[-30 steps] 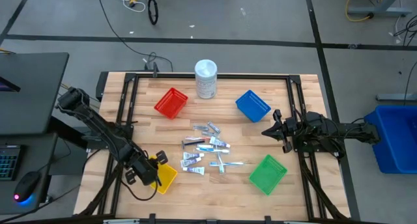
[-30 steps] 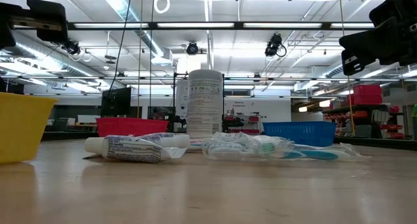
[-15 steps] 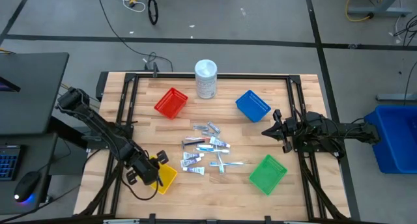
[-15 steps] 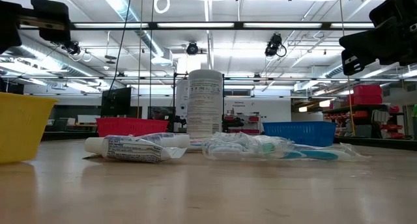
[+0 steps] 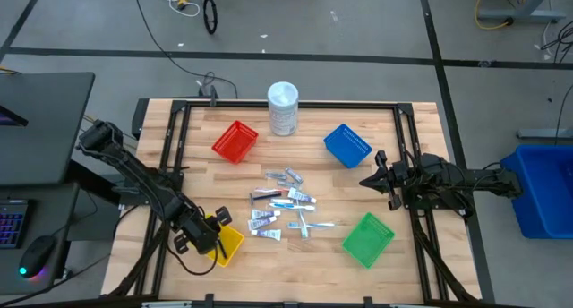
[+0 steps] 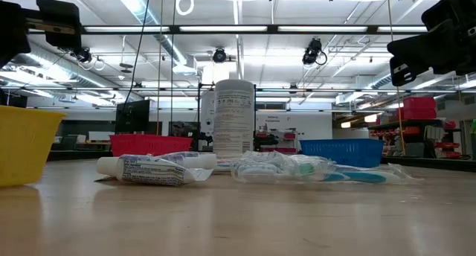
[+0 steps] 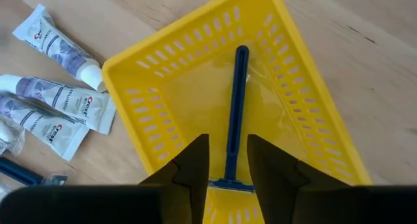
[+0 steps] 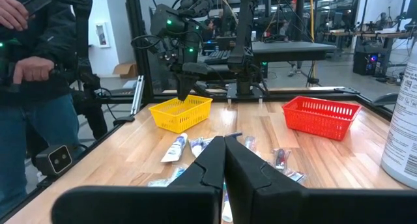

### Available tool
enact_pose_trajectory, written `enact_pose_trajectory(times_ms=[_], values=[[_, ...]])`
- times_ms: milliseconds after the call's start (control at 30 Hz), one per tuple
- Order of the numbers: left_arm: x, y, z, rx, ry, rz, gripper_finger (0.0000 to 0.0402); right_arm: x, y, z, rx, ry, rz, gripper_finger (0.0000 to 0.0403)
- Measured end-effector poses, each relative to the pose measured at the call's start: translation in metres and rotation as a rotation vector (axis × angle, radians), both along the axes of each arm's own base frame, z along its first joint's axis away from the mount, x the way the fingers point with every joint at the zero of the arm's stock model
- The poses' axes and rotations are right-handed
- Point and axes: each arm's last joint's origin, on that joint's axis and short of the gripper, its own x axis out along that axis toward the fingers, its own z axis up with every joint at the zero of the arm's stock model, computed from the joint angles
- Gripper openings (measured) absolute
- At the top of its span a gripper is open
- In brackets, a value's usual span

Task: Pick & Place Travel size toiletries
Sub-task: Put the blue razor blade into the yellow basket

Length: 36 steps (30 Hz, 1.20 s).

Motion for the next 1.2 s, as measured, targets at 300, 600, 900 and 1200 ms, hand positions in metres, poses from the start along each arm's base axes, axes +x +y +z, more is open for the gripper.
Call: enact_pose_trajectory(times_ms=[300,600,900,1200], values=[[-0.001,0.008,0.01,-0.028,-0.037,0.042,0.009,0.0,0.0,0.0,0.0,0.0,0.0,0.0014],[-0.003,0.03,0.032,-0.087,-0.111,0.142,0.0062,0.0,0.0,0.0,0.0,0.0,0.0,0.0014],[0.003,0.056,0.041,-0.083,-0.163,0.268,0.0034,0.0,0.0,0.0,0.0,0.0,0.0,0.0013],[0.011,0.078,0.043,-0.103,-0.168,0.442,0.0009,0.0,0.0,0.0,0.0,0.0,0.0,0.0013]])
